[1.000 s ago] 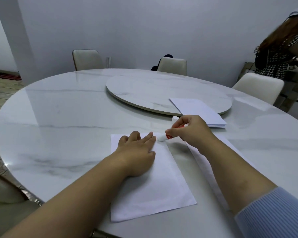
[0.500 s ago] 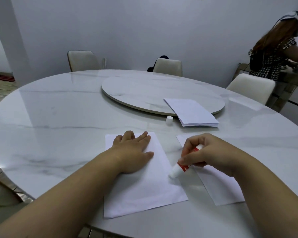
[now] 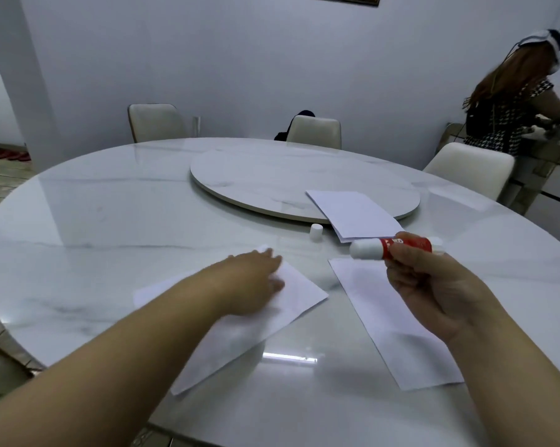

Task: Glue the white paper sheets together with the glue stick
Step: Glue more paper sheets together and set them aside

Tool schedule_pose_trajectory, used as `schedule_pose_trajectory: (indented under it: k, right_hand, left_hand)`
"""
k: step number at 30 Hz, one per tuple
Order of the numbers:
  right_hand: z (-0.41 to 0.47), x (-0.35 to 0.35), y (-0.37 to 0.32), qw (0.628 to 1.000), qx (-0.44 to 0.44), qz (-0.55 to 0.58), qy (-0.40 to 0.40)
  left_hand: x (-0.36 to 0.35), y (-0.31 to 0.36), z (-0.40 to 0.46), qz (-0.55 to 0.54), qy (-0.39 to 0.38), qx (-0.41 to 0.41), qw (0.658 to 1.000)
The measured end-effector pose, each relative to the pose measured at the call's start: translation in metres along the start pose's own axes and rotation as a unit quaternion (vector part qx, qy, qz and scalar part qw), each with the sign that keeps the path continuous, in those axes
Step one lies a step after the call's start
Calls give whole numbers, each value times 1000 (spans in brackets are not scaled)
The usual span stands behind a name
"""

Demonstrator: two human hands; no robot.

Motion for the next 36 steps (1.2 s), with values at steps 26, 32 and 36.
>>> schedule_pose_trajectory:
  k: [26,32,36]
  right_hand:
    - [65,-77,58,813,136,-566,1]
    - [35,-68,51,809,116,-575,-41]
    - [13,-51,47,834,68,-546,-47]
  left_hand:
    - [-27,-12,-5,9,6,6,1000]
    - [-27,-12,-5,7,2,6,1000]
    - [-27,-11,-5,3,2,7,1000]
Point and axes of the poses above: each hand's wrist, its own z-axis towards the middle knuckle, its own x-axis out of the back of the hand, y = z × x, the point moved 6 cm from there along z, towards the middle knuckle, and after that the axes turned 9 degrees about y, right-handed, at the moved point
